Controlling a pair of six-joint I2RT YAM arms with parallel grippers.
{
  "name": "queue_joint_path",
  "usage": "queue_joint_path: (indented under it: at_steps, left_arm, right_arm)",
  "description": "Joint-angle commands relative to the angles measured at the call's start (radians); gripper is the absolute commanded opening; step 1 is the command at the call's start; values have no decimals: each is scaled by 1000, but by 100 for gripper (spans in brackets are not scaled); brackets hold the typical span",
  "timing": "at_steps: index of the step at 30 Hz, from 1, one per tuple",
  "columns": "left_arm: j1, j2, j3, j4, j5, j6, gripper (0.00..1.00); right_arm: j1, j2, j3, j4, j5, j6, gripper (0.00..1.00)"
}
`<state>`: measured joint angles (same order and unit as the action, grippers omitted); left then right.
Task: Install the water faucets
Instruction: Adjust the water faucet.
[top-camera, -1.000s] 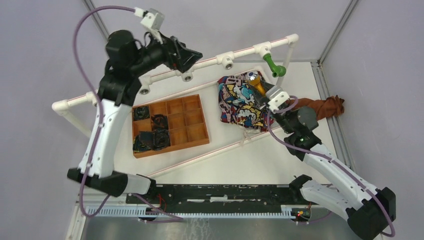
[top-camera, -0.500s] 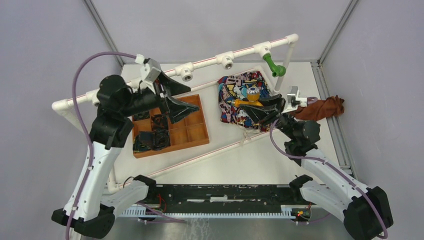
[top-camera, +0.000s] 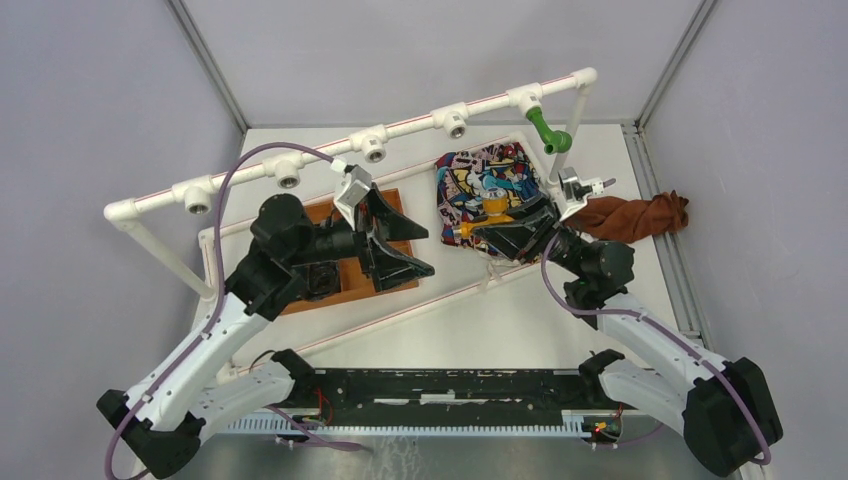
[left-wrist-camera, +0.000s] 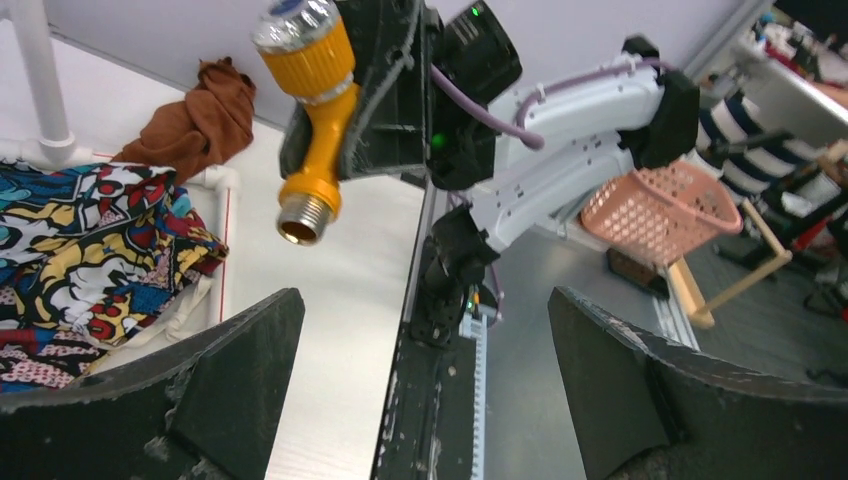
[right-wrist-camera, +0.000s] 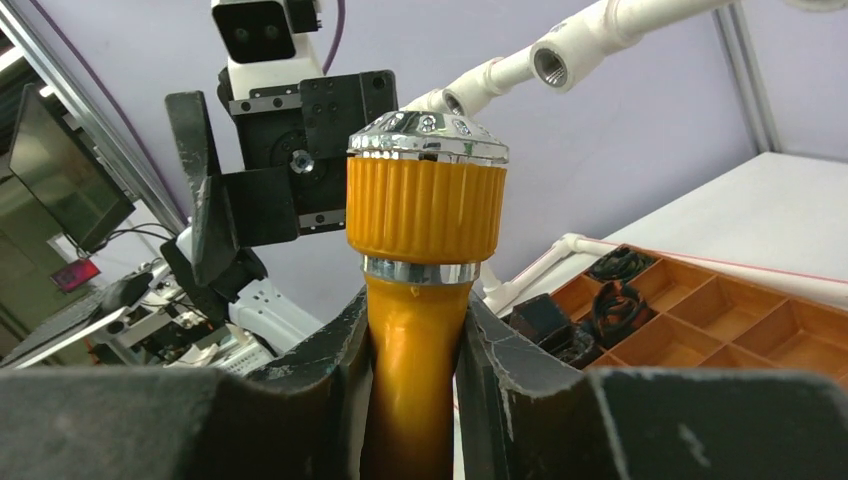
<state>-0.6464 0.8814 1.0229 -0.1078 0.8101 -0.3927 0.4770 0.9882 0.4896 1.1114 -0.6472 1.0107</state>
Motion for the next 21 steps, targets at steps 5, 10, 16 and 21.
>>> queue_joint_path:
  at_steps: [5,10,16,21]
  left_arm:
    - [-8,6,-152,500,-160,-366,92]
    - [-7,54,-71,423,-161,-278,94]
    - [-11,141,-18,395,-95,-262,93]
    - [-12,169,-28,410,-44,-271,90]
  right_arm:
    - [56,17,15,140,15,126,0]
    - [143,18,76,-119,-20,-25,0]
    - [212,46,115,-161,-26,-74,0]
    - [233,68,125,-167,-19,-95,0]
